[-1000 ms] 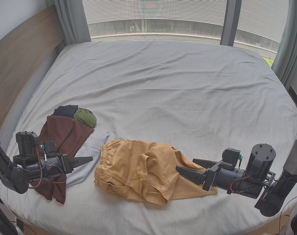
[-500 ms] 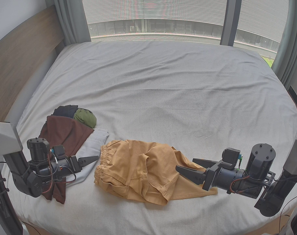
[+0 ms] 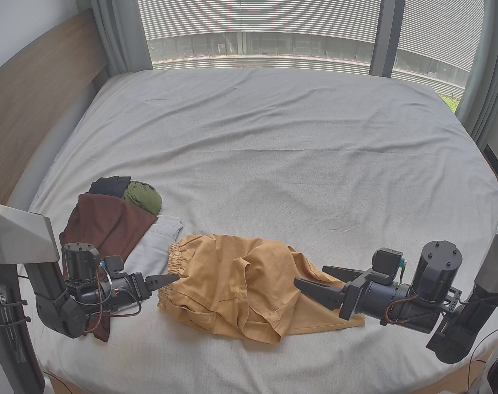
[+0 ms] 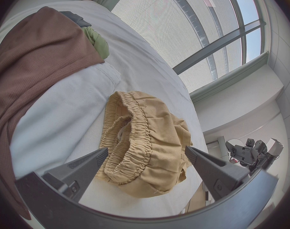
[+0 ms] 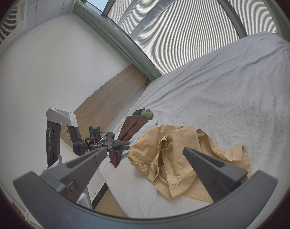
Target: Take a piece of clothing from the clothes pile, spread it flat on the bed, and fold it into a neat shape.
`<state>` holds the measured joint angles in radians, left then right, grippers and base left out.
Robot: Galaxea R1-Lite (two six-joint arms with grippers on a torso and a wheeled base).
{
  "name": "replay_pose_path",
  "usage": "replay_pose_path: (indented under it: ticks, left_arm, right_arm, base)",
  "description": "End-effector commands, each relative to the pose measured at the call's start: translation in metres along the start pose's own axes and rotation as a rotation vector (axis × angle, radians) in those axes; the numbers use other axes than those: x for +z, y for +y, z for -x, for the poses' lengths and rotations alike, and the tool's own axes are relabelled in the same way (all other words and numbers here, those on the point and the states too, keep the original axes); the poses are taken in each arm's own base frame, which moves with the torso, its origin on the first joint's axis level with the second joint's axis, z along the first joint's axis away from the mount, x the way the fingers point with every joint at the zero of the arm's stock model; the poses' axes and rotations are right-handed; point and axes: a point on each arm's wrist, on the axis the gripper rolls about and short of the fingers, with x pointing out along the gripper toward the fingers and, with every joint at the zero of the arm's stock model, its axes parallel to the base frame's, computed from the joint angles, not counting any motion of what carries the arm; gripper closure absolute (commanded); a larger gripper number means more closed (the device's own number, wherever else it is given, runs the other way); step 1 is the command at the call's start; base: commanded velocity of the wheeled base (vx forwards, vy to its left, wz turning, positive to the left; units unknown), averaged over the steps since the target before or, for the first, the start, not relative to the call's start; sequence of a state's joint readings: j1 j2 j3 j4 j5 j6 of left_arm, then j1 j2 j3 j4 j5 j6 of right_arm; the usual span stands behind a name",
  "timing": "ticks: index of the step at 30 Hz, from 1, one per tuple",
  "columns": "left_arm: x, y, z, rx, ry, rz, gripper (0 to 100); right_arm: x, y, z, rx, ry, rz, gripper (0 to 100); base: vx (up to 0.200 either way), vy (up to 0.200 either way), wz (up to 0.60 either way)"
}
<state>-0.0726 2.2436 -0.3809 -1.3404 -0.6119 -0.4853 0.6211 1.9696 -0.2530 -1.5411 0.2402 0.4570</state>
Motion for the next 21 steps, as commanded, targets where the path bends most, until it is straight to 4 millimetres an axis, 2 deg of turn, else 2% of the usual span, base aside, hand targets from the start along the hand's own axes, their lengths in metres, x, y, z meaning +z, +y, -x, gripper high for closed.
replay_pose_path:
  ticks: [1, 10, 21]
  left_arm:
    - [-0.008, 0.004, -0.008, -0.001, 0.022, 0.003, 0]
    - [-0.015, -0.004, -0.014, -0.035, 0.022, -0.029, 0]
    - [-0.024, -0.023, 0.0, -0.091, 0.016, -0.077, 0]
  right_arm:
    - [0.0, 0.0, 0.0, 0.002, 0.002, 0.002, 0]
    - [0.0, 0.0, 0.0, 0.0, 0.001, 0.002, 0]
    - [-0.001, 0.0, 0.0, -0.002, 0.003, 0.001, 0]
  base:
    - [0.0, 0.0, 0.0]
    - [0.0, 0.0, 0.0]
    - [0.0, 0.0, 0.0]
